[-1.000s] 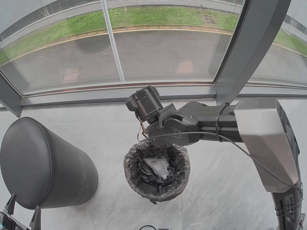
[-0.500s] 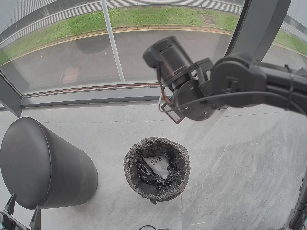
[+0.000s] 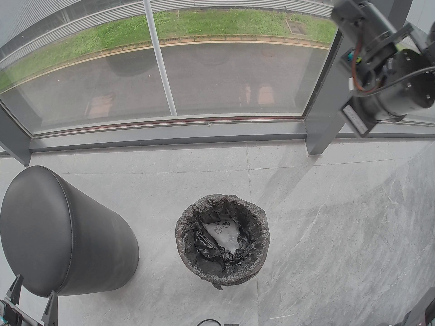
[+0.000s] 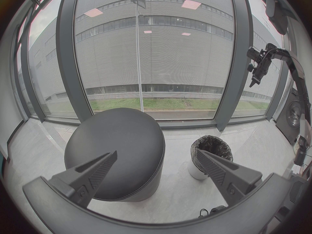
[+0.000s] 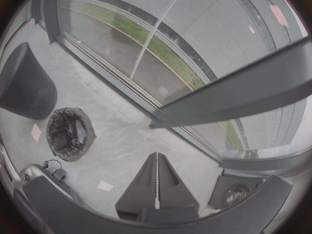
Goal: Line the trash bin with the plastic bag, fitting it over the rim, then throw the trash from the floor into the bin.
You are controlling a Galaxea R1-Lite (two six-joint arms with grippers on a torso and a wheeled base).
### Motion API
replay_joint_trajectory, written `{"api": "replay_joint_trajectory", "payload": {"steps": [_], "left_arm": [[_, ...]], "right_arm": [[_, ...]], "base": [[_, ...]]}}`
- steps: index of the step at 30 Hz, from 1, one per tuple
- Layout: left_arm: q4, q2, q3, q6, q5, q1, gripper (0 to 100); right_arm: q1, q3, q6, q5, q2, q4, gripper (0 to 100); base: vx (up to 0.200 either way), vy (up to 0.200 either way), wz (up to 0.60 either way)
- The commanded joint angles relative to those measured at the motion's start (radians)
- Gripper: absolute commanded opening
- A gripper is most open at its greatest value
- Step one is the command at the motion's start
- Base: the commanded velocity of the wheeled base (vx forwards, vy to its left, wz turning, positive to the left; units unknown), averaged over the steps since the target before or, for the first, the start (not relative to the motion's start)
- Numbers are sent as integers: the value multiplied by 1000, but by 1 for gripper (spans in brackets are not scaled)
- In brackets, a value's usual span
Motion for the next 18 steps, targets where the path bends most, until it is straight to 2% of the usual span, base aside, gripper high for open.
{"api": "replay_joint_trajectory", "payload": {"steps": [1, 4, 6, 7, 8, 9, 10, 12, 14, 18], "left_arm": [[0, -15, 12, 0, 1, 0, 100], [0, -15, 12, 0, 1, 0, 100], [0, -15, 12, 0, 1, 0, 100], [0, -15, 12, 0, 1, 0, 100], [0, -15, 12, 0, 1, 0, 100], [0, -15, 12, 0, 1, 0, 100], [0, -15, 12, 0, 1, 0, 100], [0, -15, 12, 0, 1, 0, 100], [0, -15, 12, 0, 1, 0, 100], [0, -15, 12, 0, 1, 0, 100]], "right_arm": [[-122, 0, 18, 0, -182, 104, 0], [-177, 0, 19, 0, -235, 160, 0], [-254, 0, 18, 0, -270, 207, 0], [-260, 0, 18, 0, -271, 210, 0], [-372, 0, 16, 1, -305, 265, 0], [-398, 0, 15, 3, -314, 278, 0], [-466, 0, 12, 11, -339, 313, 0], [-545, 0, -4, 23, -380, 350, 0], [-596, 0, -27, 47, -411, 362, 0], [-783, 0, -86, 189, -508, 365, 0]], "base": [[0, 0, 0], [0, 0, 0], [0, 0, 0], [0, 0, 0], [0, 0, 0], [0, 0, 0], [0, 0, 0], [0, 0, 0], [0, 0, 0], [0, 0, 0]]}}
